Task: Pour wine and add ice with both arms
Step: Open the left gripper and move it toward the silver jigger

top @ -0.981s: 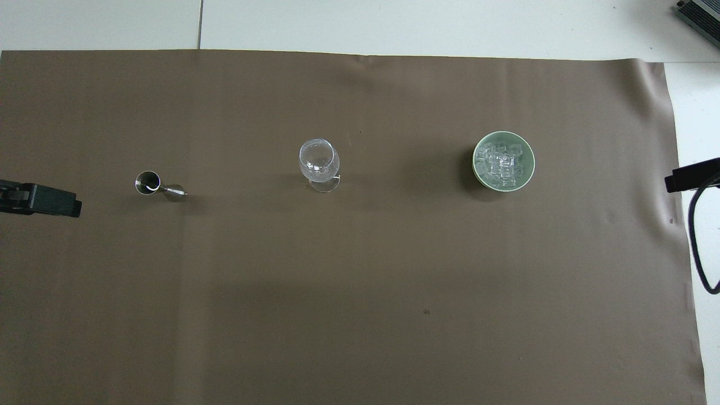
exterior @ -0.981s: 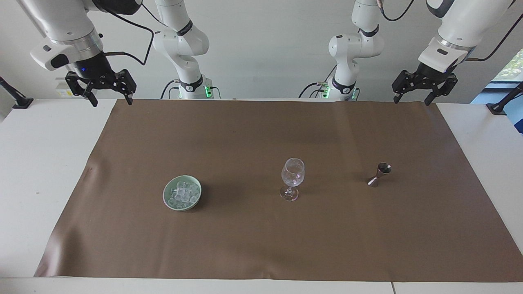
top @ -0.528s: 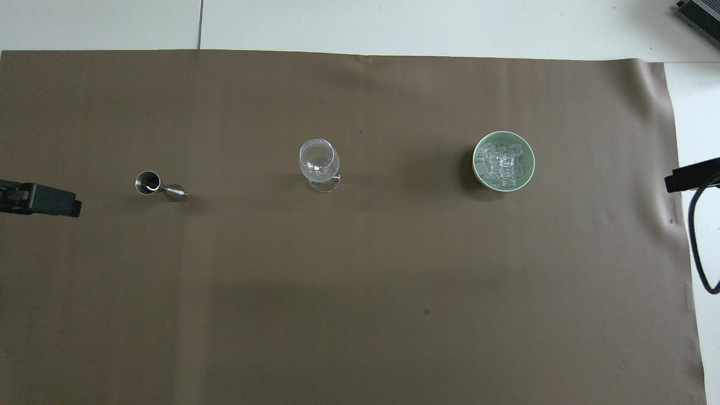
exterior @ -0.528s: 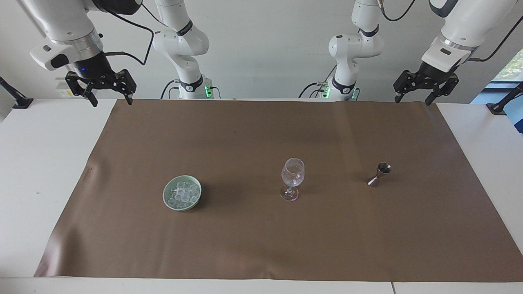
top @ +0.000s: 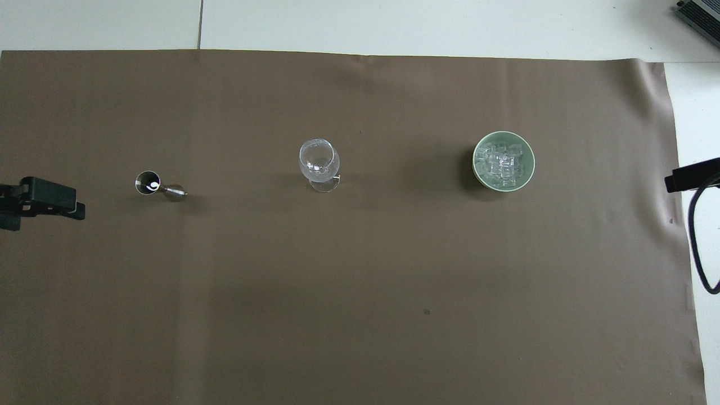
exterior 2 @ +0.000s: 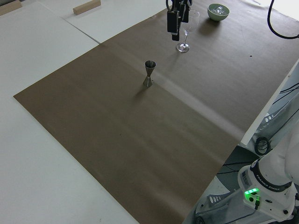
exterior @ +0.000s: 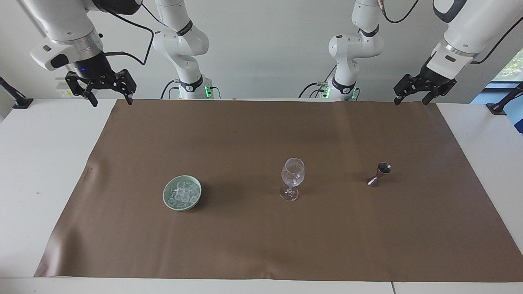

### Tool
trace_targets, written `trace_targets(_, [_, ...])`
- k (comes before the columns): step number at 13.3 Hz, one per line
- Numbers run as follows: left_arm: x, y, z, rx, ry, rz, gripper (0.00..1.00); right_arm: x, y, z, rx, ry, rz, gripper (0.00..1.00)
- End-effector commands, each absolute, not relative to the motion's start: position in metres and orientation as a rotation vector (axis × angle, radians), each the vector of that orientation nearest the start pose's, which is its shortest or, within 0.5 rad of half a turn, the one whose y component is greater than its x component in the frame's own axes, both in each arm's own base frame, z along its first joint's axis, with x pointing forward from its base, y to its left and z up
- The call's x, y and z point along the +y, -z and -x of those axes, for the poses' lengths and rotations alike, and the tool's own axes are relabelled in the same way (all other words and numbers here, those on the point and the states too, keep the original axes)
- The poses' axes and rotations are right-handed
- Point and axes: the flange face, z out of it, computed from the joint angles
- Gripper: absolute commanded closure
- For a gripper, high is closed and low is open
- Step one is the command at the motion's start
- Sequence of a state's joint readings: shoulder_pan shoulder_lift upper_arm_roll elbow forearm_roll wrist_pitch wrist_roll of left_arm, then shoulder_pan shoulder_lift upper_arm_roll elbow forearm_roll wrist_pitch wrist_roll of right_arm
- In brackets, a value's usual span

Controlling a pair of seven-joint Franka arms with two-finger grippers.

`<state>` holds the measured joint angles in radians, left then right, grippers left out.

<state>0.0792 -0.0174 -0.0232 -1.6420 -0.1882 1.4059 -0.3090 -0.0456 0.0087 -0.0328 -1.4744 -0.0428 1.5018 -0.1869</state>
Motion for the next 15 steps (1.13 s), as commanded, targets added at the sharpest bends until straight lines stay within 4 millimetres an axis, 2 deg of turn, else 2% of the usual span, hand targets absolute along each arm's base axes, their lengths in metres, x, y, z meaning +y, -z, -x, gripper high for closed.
trace_targets(1, [0.033, -0.57, -0.545, -0.813, -0.541, 3.191, 0.0, -0.047, -0.66, -0.544, -0.178, 0.024, 3.185, 0.0])
trace_targets(5, [0.068, -0.541, -0.553, -1.147, -0.674, 3.11, 0.0, -0.047, -0.66, -0.544, -0.178, 0.024, 3.186, 0.0])
trace_targets(10, [0.078, -0.525, -0.557, -1.423, -0.753, 2.995, 0.0, -0.047, -0.66, -0.544, -0.178, 0.024, 3.185, 0.0])
trace_targets(15, [0.104, -0.477, -0.569, -1.685, -0.973, 2.859, 0.0, -0.047, -0.658, -0.542, -0.171, -0.007, 3.172, 0.0])
